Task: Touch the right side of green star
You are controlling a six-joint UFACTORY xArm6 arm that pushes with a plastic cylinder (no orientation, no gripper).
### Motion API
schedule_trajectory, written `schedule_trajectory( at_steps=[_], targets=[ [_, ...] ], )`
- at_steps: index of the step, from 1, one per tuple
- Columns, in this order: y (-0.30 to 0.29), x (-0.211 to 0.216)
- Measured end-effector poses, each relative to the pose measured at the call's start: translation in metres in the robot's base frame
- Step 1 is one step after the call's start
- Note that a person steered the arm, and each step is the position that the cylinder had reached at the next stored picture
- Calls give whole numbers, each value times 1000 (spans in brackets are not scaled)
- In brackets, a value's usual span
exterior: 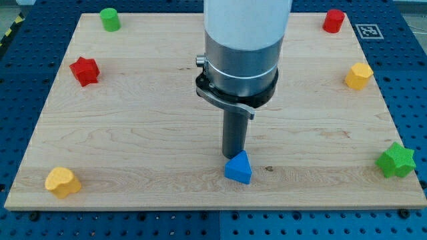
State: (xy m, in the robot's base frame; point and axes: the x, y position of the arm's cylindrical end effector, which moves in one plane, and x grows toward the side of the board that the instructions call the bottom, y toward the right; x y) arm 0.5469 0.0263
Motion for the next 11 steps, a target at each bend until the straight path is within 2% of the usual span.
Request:
schedule_trajectory(
  at_steps=[2, 6, 8, 9, 11],
  targets=[
    [1, 15],
    [1, 9],
    [3, -62],
    [15, -67],
    [121, -74]
  ],
)
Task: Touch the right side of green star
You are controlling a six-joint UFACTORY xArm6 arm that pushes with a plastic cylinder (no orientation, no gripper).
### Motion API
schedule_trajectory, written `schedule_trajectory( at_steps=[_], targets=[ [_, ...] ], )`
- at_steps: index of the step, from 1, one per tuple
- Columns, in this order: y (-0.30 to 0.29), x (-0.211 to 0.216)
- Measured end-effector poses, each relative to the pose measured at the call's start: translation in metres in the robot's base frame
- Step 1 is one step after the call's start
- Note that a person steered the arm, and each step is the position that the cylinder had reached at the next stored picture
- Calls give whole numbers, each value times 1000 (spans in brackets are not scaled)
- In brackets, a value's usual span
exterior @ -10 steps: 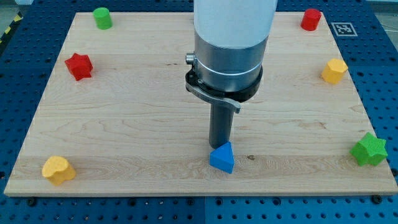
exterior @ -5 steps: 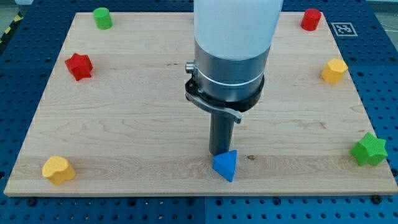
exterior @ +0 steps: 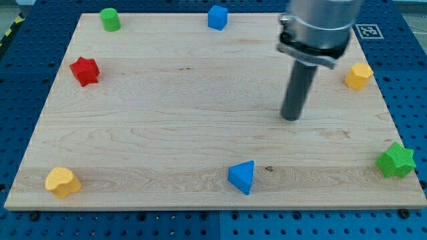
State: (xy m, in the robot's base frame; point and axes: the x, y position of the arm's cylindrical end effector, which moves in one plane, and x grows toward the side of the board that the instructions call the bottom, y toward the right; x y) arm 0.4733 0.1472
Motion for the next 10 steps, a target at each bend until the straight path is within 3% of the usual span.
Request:
schedule_trajectory(
  at_steps=[2, 3, 4, 6, 10],
  targets=[
    [117, 9],
    [151, 34],
    [155, 67],
    [154, 85],
    [161, 89]
  ],
)
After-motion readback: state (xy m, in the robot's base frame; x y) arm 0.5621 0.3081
